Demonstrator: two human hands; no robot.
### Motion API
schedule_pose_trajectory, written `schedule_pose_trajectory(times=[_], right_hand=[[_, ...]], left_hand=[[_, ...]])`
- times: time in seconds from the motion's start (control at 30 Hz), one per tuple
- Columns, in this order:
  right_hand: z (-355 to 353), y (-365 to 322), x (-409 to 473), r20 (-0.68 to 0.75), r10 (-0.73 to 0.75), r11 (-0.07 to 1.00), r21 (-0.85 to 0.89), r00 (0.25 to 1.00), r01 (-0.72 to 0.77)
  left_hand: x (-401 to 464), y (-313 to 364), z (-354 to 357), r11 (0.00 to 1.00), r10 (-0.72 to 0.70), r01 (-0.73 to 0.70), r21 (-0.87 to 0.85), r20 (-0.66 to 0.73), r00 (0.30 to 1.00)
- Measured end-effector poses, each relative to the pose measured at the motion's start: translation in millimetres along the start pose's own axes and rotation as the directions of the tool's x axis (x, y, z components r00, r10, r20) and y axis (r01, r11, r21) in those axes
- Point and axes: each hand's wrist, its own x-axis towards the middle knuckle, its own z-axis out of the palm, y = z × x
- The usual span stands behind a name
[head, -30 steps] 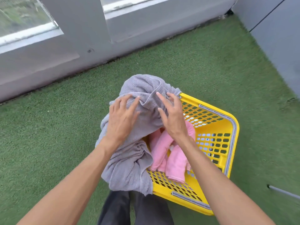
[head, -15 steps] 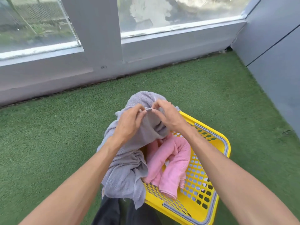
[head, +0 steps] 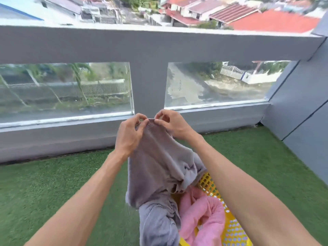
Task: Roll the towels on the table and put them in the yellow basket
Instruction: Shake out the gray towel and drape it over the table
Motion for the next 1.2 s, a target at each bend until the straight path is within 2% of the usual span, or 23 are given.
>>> schedule_pose_trajectory(times=[0.3, 0.43, 0.57, 0.7, 0.87, 1.1, 1.2], right_hand=[[46.7, -208.9, -63.6, -0.18, -0.184, 0.983, -0.047, 0.966, 0.178], [76.5, -282.8, -119.4, -0.221, -0.206, 0.979, -0.049, 0.953, 0.2], [74.6, -318.7, -175.1, -0.285, -0.16, 0.987, -0.033, 0.945, 0.158], [47.6, -326.0, -240.5, -0.374, -0.079, 0.996, 0.01, 0.924, 0.089], [-9.8, -316.8, -344.3, -0.501, -0.009, 0.999, -0.047, 0.865, -0.017], [-136.7, -303.8, -536.7, -0.722, 0.129, 0.958, -0.086, 0.68, -0.273], [-187.7, -297.4, -622.0, -0.793, 0.154, 0.921, -0.1, 0.589, -0.376]], left_hand=[[-67.1, 20.9, -187.8, 0.979, 0.185, -0.194, -0.057, -0.132, 0.974], [-106.6, 31.1, -262.3, 0.969, 0.238, -0.245, -0.032, -0.149, 0.96], [-134.9, 57.7, -294.6, 0.944, 0.317, -0.323, -0.07, -0.09, 0.944], [-165.8, 97.6, -277.8, 0.899, 0.389, -0.381, -0.214, -0.002, 0.921], [-207.0, 177.5, -227.7, 0.837, 0.487, -0.433, -0.335, 0.094, 0.868], [-291.6, 361.6, -120.4, 0.681, 0.666, -0.494, -0.541, 0.178, 0.724], [-343.1, 438.7, -74.9, 0.599, 0.728, -0.443, -0.668, 0.223, 0.648]])
